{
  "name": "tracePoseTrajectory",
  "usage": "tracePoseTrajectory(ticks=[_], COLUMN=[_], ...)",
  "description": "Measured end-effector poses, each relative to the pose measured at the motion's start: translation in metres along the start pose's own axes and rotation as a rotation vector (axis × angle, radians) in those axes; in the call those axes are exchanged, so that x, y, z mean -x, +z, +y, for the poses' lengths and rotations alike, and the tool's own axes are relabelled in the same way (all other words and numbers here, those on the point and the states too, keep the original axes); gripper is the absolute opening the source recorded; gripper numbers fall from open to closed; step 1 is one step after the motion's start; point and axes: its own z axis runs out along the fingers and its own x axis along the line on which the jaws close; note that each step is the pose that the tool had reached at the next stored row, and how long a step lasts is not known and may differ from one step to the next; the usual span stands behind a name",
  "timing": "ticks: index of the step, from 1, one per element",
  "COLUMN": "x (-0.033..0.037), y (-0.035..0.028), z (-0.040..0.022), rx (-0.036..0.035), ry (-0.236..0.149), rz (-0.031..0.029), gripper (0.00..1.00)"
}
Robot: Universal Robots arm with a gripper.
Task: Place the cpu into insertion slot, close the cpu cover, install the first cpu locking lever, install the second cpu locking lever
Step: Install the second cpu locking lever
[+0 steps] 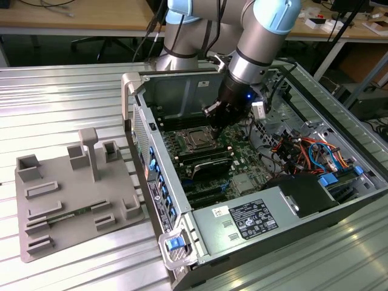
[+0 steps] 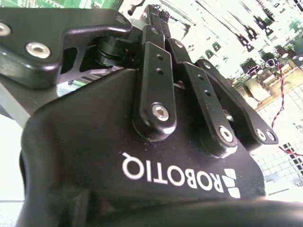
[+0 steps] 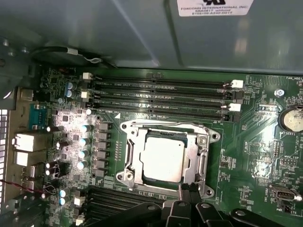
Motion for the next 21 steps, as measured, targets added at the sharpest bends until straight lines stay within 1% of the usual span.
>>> tracePoseTrajectory(ticks=[2,5,7,9,15,19,21], x=[0.0,-0.0002,-0.0005,-0.0006,-0.0012,-0.0018,-0.0021], y=[0.0002,0.0004,0.0008,0.0009,0.0014,0.0016,0.0019], z=[-0.0011,-0.0043,-0.0075,-0.0088,-0.0155,-0.0216,-0.0257], rx=[-0.0001,-0.0001,0.0,0.0,0.0,-0.0001,0.0], ry=[0.0,0.0,0.0,0.0,0.0,0.0,0.0], rz=[0.0,0.0001,0.0,0.0,0.0,0.0,-0.0001], gripper=[0.11,0.11,0.11,0.11,0.11,0.11,0.11])
